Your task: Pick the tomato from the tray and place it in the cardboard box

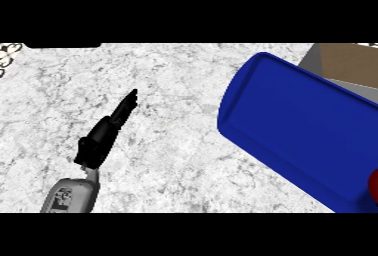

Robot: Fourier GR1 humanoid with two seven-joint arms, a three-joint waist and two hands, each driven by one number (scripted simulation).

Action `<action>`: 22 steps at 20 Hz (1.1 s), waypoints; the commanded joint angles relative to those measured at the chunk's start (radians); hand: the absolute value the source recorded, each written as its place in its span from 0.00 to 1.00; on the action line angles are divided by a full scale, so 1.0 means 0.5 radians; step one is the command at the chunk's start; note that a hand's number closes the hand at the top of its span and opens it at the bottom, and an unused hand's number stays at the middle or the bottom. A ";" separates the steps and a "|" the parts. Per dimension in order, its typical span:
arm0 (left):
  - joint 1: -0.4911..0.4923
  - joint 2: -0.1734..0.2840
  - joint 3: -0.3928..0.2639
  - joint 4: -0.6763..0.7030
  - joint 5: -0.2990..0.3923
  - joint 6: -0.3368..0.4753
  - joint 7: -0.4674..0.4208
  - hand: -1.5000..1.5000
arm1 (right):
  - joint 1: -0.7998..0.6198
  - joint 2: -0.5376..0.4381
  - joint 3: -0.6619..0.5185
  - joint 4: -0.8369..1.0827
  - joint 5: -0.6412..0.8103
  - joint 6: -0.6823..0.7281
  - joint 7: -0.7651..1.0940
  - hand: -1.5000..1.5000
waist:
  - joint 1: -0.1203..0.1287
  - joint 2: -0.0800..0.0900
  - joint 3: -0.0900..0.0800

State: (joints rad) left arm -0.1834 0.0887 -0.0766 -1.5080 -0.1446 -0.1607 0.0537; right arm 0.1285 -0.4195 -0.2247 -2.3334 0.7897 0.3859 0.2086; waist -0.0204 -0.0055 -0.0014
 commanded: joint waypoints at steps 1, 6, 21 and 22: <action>0.014 0.022 0.002 -0.062 0.019 -0.036 0.042 0.50 | -0.076 0.108 -0.197 -0.334 -0.348 0.184 0.245 1.00 | 0.012 -0.001 0.000; 0.021 -0.025 -0.004 0.045 -0.025 0.015 -0.085 0.50 | -0.376 0.051 -0.439 -0.289 -0.428 0.420 0.436 1.00 | 0.006 0.004 -0.001; -0.039 -0.013 0.025 0.003 -0.001 -0.063 0.027 0.50 | -1.122 -0.278 -0.580 0.919 -0.421 0.176 0.247 1.00 | 0.048 0.014 0.003; 0.018 -0.013 -0.001 -0.142 0.006 -0.069 0.096 0.50 | -1.417 -0.332 -0.491 0.959 -0.437 0.244 0.524 1.00 | 0.066 0.012 0.002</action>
State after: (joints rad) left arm -0.1945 0.0875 -0.0663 -1.5404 -0.1359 -0.1963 0.0834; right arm -0.4492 -0.5431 -0.4888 -1.9771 0.5777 0.5266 0.4316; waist 0.0057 0.0007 -0.0001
